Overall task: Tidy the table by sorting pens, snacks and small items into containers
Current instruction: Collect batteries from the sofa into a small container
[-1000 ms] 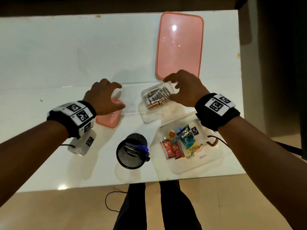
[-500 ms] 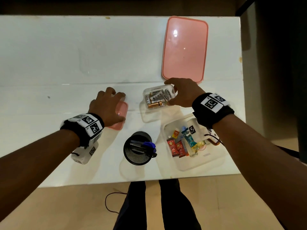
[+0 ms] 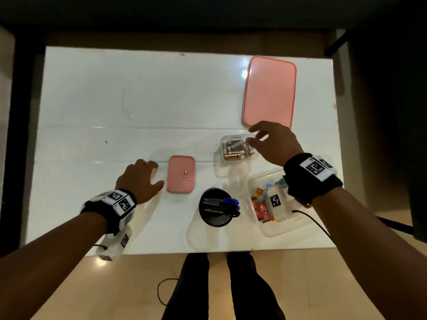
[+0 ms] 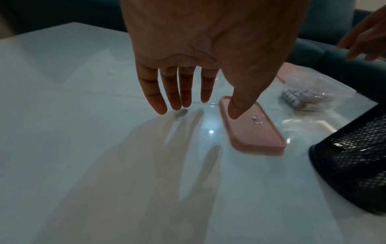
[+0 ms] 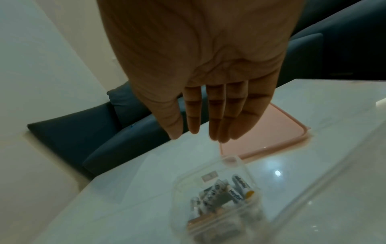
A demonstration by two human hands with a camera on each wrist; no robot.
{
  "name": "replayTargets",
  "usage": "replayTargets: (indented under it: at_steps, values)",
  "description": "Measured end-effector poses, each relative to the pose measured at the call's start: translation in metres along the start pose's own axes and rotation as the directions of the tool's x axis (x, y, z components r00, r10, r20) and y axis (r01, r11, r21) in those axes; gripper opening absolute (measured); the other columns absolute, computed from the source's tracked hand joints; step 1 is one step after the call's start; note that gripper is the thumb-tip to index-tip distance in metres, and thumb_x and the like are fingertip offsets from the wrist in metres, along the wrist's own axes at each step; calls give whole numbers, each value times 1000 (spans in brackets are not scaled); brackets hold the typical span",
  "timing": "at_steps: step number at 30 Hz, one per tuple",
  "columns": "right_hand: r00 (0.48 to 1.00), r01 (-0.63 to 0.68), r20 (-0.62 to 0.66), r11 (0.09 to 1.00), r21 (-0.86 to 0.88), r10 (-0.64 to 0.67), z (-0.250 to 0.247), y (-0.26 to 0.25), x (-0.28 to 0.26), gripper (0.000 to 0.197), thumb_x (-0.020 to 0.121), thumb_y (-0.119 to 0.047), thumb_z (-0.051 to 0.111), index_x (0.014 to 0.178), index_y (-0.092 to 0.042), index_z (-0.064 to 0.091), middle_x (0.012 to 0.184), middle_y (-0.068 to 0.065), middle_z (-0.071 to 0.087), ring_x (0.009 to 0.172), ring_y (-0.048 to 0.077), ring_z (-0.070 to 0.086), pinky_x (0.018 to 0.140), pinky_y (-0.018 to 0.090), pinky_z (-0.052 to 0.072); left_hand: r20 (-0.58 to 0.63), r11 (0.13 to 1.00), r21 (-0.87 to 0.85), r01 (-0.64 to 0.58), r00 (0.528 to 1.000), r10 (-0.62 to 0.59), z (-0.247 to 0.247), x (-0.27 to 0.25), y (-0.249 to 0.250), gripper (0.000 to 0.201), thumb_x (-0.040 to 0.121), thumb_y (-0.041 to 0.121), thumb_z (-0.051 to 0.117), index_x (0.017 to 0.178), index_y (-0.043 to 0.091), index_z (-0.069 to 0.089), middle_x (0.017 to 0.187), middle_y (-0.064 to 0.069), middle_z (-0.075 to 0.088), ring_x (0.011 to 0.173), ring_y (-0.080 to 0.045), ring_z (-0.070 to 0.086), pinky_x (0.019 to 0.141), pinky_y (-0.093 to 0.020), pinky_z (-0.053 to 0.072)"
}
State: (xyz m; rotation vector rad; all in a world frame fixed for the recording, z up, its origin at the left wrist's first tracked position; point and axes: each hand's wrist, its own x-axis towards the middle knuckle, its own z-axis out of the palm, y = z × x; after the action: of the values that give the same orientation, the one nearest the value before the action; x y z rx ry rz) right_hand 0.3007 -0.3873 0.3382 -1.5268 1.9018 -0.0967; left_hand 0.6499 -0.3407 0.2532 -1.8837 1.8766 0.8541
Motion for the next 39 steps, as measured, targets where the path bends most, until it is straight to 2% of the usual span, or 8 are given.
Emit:
replayTargets:
  at_steps: [6, 11, 15, 19, 23, 28, 35, 39]
  values:
    - [986, 123, 92, 974, 188, -142, 12, -81, -44, 20, 86, -39, 68, 106, -33, 68, 86, -12, 70, 76, 6, 66, 81, 30, 52, 71, 988, 4, 157, 985, -157, 13, -42, -86, 76, 73, 51, 60, 141, 21, 43, 143, -13, 35, 124, -37, 45, 101, -46, 42]
    - [924, 262, 215, 932, 251, -317, 79, -151, -53, 20, 87, -41, 64, 107, -36, 66, 89, -12, 69, 83, 10, 65, 85, 30, 51, 33, 948, -26, 317, 948, -316, 26, -57, -141, 114, 68, 33, 83, 154, 29, 9, 162, -13, 1, 147, -37, 9, 117, -52, 20]
    - [850, 309, 355, 915, 260, -389, 152, -194, -49, 28, 91, -38, 61, 118, -32, 62, 105, -7, 64, 95, 13, 60, 86, 28, 44, 49, 898, -90, 430, 903, -427, 22, -53, -166, 134, 60, 35, 90, 154, 27, -5, 161, -16, -8, 146, -44, 4, 120, -49, 6]
    - [805, 328, 462, 928, 177, -372, 222, -228, -38, 46, 91, -34, 60, 135, -27, 49, 132, 4, 49, 122, 25, 48, 101, 39, 42, 55, 891, -122, 436, 900, -433, 11, -40, -187, 142, 54, 38, 93, 154, 24, -6, 160, -17, -8, 146, -44, 7, 119, -51, 10]
    - [834, 393, 414, 919, 17, -364, 264, -256, -21, 64, 85, -29, 64, 144, -27, 40, 152, 7, 30, 142, 28, 26, 109, 46, 37, 67, 910, -138, 391, 920, -385, 4, -40, -191, 142, 55, 43, 91, 154, 22, -9, 160, -16, -13, 146, -43, 0, 118, -54, 10]
    - [895, 304, 392, 935, -183, -214, 284, -290, 16, 92, 78, -36, 75, 151, -38, 19, 164, 4, -6, 151, 30, -9, 115, 64, 13, 90, 912, -215, 349, 937, -337, 2, -41, -198, 140, 57, 45, 89, 153, 26, -12, 159, -15, -20, 145, -46, -9, 118, -56, 6]
    - [893, 107, 446, 930, -352, 66, 299, -353, 43, 137, 60, -34, 92, 149, -50, -10, 154, 4, -40, 140, 50, -28, 99, 83, 17, 210, 910, -278, 310, 943, -257, -6, -47, -199, 126, 73, 41, 80, 149, 35, -21, 154, -4, -36, 141, -51, -18, 95, -69, 38]
    - [892, -20, 408, 916, -401, 197, 307, -372, 43, 148, 54, -27, 96, 144, -56, -18, 150, 4, -46, 137, 53, -32, 102, 79, 20, 322, 938, -321, 130, 946, -20, -34, -47, -244, 97, 78, 44, 74, 152, 29, 14, 161, -8, -14, 145, -48, 3, 112, -49, 30]
